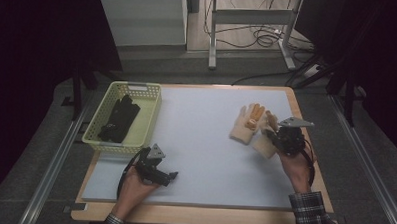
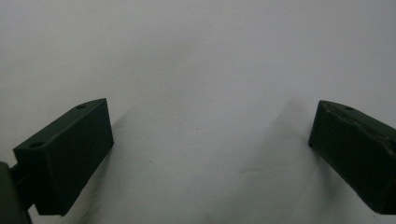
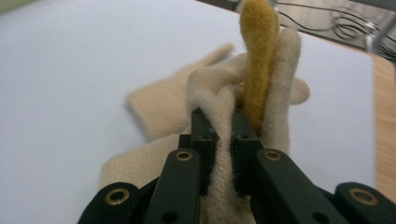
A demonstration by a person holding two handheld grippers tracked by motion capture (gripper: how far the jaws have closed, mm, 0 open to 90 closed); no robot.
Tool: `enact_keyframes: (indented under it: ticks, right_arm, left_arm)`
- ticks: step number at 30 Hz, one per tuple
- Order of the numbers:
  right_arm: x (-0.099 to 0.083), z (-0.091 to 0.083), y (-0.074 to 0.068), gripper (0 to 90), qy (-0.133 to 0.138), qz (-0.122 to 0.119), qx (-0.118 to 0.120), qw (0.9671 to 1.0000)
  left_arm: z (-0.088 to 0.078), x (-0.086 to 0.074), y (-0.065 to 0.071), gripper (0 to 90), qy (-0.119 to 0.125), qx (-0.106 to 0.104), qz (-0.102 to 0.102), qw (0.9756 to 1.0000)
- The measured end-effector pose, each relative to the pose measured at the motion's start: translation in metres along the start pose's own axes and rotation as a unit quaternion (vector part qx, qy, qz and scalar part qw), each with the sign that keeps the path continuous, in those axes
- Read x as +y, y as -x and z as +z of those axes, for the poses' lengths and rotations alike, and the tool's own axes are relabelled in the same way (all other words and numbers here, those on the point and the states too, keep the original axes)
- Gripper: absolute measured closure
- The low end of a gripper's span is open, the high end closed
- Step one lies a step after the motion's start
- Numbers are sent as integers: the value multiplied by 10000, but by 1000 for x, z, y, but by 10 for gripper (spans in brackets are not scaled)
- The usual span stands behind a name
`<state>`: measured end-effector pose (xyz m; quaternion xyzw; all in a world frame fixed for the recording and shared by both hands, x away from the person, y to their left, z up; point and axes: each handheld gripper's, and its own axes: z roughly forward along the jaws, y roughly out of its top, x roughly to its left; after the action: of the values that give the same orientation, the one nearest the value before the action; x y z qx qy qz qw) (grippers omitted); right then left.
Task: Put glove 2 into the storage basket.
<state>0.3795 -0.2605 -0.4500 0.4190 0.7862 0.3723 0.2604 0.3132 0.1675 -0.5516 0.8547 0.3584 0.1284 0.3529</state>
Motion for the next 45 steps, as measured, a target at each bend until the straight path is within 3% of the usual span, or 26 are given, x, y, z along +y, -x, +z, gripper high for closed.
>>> enact_keyframes:
  ticks: [7,15,21,26,30,34,38,45]
  right_arm:
    - [11,5,-37,821,130,-256,565,9980]
    - [20,27,-87,820,109,-594,1156,9915]
    - [22,52,-115,818,39,-677,1442,9872]
    - [17,72,-133,814,-44,-806,1477,9857]
    - [11,84,-141,800,-150,-856,1482,9851]
    - [4,95,-145,633,-240,-803,1555,9843]
    - [11,90,-142,494,-266,-800,1574,9839]
    - [20,73,-129,422,-97,-737,1523,9855]
  left_arm:
    - [0,0,0,0,9,2,-10,10000]
    - [0,0,0,0,6,0,-10,10000]
    - [0,0,0,0,7,0,-13,10000]
    - [0,0,0,0,0,-3,-2,10000]
    - [0,0,0,0,1,-4,-4,10000]
    - [0,0,0,0,0,-3,-4,10000]
    - [0,0,0,0,0,-3,-5,10000]
    - [0,0,0,0,-1,-6,-10,10000]
